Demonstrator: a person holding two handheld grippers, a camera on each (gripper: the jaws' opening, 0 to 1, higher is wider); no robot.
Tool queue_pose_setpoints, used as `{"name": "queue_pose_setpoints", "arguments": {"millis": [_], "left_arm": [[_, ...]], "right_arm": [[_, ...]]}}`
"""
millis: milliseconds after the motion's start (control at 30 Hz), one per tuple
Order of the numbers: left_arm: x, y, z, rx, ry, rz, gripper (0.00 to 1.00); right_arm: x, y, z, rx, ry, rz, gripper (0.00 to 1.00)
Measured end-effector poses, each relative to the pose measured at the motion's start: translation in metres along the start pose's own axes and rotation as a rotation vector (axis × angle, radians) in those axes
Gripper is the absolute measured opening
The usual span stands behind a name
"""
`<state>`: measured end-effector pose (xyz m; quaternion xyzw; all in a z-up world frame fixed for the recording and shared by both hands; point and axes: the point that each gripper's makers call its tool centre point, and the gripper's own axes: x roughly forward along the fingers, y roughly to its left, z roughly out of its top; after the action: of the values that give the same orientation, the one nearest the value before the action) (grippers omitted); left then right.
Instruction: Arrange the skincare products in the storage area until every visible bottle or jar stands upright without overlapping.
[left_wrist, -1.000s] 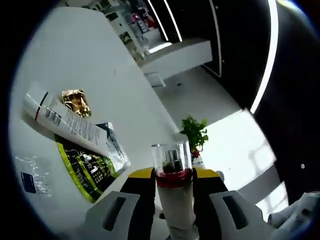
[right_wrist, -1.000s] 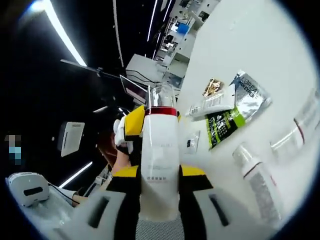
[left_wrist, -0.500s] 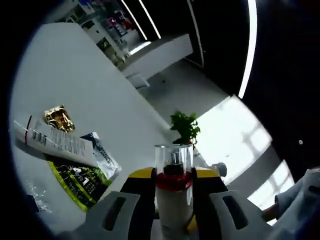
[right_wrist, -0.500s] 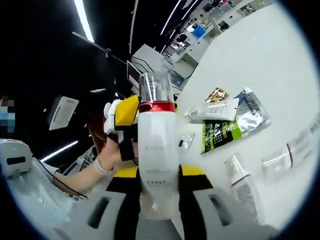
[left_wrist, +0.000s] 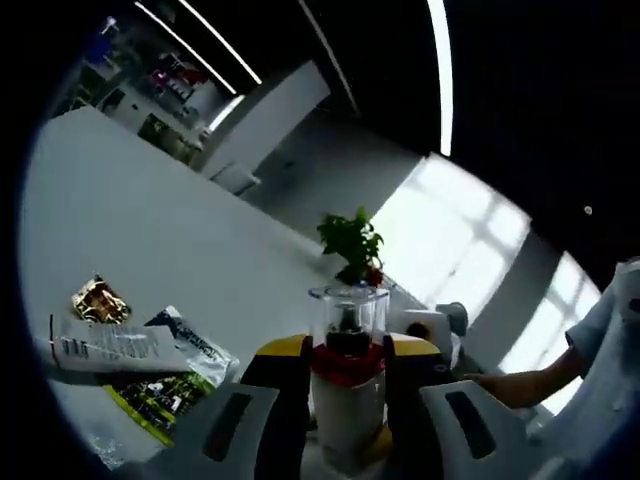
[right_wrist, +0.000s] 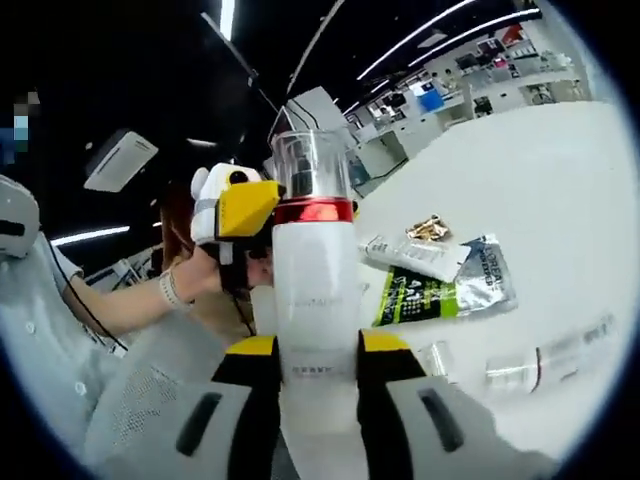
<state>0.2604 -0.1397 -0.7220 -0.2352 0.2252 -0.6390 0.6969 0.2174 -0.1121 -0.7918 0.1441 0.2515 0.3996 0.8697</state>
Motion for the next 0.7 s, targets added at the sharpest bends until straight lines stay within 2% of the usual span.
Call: {"name": "queue_pose_setpoints", "arguments": {"millis": [167, 300, 467, 700], "left_arm": [[0.003, -0.004, -0.008, 0.106, 0.043, -0.003, 0.25], [0.006, -0.007, -0.014, 0.155, 0.069, 0.001, 0.25], [0.003, 0.000, -0.019, 0.219, 0.107, 0.012, 0.26], [0.006, -0.002, -0.026, 0.299, 0.132, 0.024, 0.26]], "right_arm": [[0.001, -0.010, -0.010, -0.134, 0.071, -0.058, 0.28], [0.002, -0.012, -0.015, -0.158, 0.084, -0.069, 0.28], [0.006, -0.021, -0.022, -0.229, 0.118, -0.105, 0.28], [0.011, -0.034, -0.027, -0.319, 0.167, -0.153, 0.28]]}}
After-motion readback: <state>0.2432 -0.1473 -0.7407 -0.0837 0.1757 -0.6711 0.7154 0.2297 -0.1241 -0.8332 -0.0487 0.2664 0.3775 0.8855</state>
